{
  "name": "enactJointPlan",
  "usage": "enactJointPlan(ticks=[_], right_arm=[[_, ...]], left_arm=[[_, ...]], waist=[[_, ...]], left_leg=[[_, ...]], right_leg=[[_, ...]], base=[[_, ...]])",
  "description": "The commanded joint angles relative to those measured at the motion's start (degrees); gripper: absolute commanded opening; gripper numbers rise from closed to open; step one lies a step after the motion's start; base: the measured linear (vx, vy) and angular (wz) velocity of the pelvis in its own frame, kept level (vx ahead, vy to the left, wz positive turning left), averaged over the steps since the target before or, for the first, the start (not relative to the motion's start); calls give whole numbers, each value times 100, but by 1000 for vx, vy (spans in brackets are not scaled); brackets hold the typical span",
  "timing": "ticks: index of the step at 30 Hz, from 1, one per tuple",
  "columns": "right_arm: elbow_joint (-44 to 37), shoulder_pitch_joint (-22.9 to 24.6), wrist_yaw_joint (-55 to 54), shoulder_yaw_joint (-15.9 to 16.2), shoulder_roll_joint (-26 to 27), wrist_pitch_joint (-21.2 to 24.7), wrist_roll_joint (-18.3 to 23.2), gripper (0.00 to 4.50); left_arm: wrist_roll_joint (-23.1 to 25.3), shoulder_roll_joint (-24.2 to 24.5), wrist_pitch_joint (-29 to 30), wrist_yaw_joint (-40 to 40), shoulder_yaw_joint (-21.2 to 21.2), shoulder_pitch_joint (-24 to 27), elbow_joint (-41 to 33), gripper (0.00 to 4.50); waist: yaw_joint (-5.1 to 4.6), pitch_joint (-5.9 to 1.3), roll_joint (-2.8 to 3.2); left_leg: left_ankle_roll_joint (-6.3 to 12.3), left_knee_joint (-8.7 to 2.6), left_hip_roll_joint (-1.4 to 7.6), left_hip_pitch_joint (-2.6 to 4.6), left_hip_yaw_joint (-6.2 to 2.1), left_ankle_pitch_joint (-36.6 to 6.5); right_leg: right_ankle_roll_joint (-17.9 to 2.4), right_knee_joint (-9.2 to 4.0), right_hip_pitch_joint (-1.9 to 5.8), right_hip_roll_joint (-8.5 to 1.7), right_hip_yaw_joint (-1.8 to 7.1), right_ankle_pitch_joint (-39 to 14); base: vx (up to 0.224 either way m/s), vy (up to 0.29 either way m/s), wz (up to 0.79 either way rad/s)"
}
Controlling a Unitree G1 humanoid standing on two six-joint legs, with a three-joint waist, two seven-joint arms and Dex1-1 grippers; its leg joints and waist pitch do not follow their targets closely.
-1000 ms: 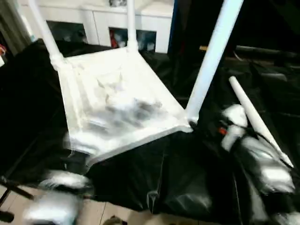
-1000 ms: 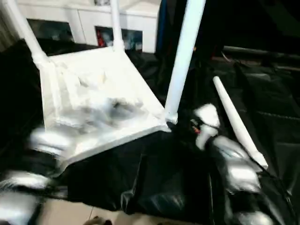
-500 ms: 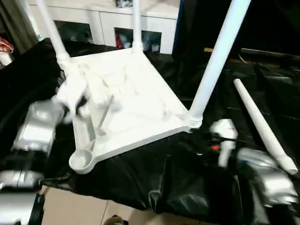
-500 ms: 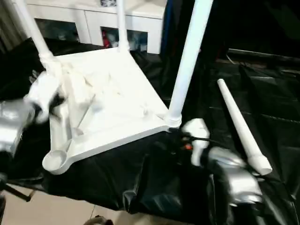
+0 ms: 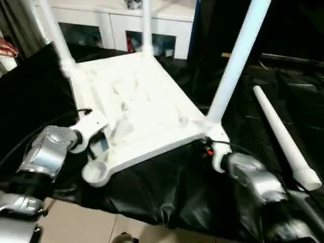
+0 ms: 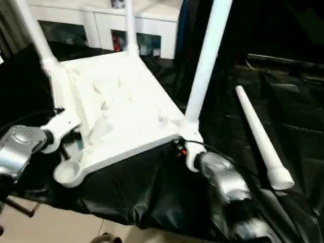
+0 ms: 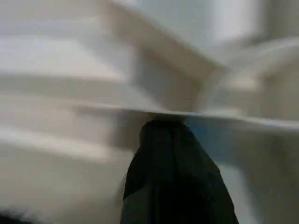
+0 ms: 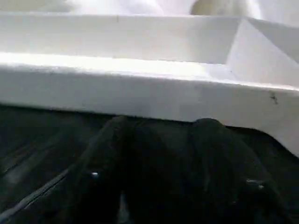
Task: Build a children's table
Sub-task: Rotate table base
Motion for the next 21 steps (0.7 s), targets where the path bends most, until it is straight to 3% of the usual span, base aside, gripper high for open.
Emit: enactJointPlan(ticks=[1, 5, 11, 16, 20, 21], right_arm=[[239, -246, -213, -62, 101, -224, -96, 211], [731, -578, -263, -64, 255, -473, -126, 180], [1219, -880, -421, -98, 395, -740, -188, 130], [1364, -903, -471, -161, 365, -846, -197, 80], [1352, -854, -569, -300, 251, -907, -193, 43], [1212, -790, -589, -376, 181, -888, -148, 30]], left_arm=[[-139, -5, 67, -583, -401, 177, -242, 0], [-365, 10, 136, -1265, -746, 339, -730, 0], [-472, -689, 206, -1175, -982, 214, -915, 0], [-326, -1567, -160, -554, -1098, -229, -138, 0], [-227, -2250, -610, 417, -845, -657, 728, 0], [-158, -2374, -783, 815, -729, -795, 1016, 0]], waist=[[3, -356, 78], [-15, -358, 96], [-87, -382, 89], [-68, -403, 84], [-75, -395, 75], [-73, -399, 100]], left_leg=[[-110, -451, 374, 131, -166, -1327], [-131, -461, 378, 130, -161, -1313], [-42, -425, 351, 106, -135, -1019], [58, -399, 337, 100, -131, -993], [122, -383, 314, 94, -125, -1101], [124, -378, 309, 97, -130, -1089]], right_leg=[[-1132, -451, 256, -617, 405, -1388], [-1172, -422, 262, -598, 409, -1255], [-1318, -378, 310, -568, 403, -757], [-1281, -397, 341, -566, 398, -723], [-1154, -468, 356, -554, 378, -1074], [-1141, -465, 360, -552, 377, -1077]], base=[[0, 0, 0], [0, 0, 0], [0, 0, 0], [0, 0, 0], [0, 0, 0], [0, 0, 0]])
